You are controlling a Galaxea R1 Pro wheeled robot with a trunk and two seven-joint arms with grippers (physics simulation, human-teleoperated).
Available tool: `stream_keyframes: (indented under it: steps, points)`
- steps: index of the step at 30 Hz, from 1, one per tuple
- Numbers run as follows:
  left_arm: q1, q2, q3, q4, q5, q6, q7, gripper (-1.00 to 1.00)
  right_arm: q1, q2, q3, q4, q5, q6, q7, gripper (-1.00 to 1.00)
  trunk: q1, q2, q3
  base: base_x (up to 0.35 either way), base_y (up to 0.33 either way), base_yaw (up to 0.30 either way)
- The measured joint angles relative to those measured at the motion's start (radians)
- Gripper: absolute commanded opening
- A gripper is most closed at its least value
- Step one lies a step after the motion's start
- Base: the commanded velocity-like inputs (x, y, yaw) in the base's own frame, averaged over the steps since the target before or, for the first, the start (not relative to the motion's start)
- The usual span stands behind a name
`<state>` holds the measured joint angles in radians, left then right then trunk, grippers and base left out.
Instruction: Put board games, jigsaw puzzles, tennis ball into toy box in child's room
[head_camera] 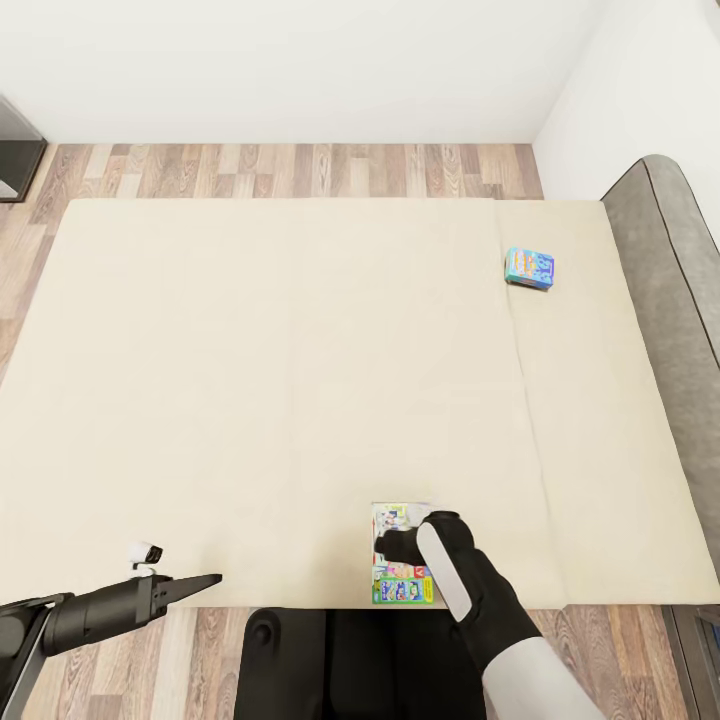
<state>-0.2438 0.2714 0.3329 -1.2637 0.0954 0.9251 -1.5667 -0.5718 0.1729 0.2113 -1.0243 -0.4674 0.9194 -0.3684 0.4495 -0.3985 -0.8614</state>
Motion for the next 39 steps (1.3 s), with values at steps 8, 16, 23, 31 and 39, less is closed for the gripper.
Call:
stream_keyframes:
  steps: [8,16,23,31,39]
  points:
    - [0.000,0.000,0.000,0.000,0.000,0.000,0.000,1.00,0.000,-0.009,-0.004,0.001,0.003,0.000,0.000,1.00,0.000,0.000,0.000,0.000,0.000,0.000]
    - [0.000,0.000,0.000,0.000,-0.001,0.000,0.000,1.00,0.000,-0.010,-0.007,0.001,0.008,0.003,-0.002,1.00,0.000,0.000,0.000,0.000,0.000,0.000]
    - [0.000,0.000,0.000,0.000,-0.001,0.000,0.000,1.00,0.000,-0.011,-0.007,0.001,0.008,0.004,-0.003,1.00,0.000,0.000,0.000,0.000,0.000,0.000]
    - [0.000,0.000,0.000,0.000,-0.001,0.000,0.000,1.00,0.000,-0.012,-0.008,0.003,0.006,0.004,-0.006,1.00,0.000,0.000,0.000,0.000,0.000,0.000]
    - [0.000,0.000,0.000,0.000,-0.001,0.000,0.000,1.00,0.000,-0.048,-0.009,0.011,0.003,0.002,-0.008,1.00,0.000,0.000,0.000,0.000,0.000,0.000]
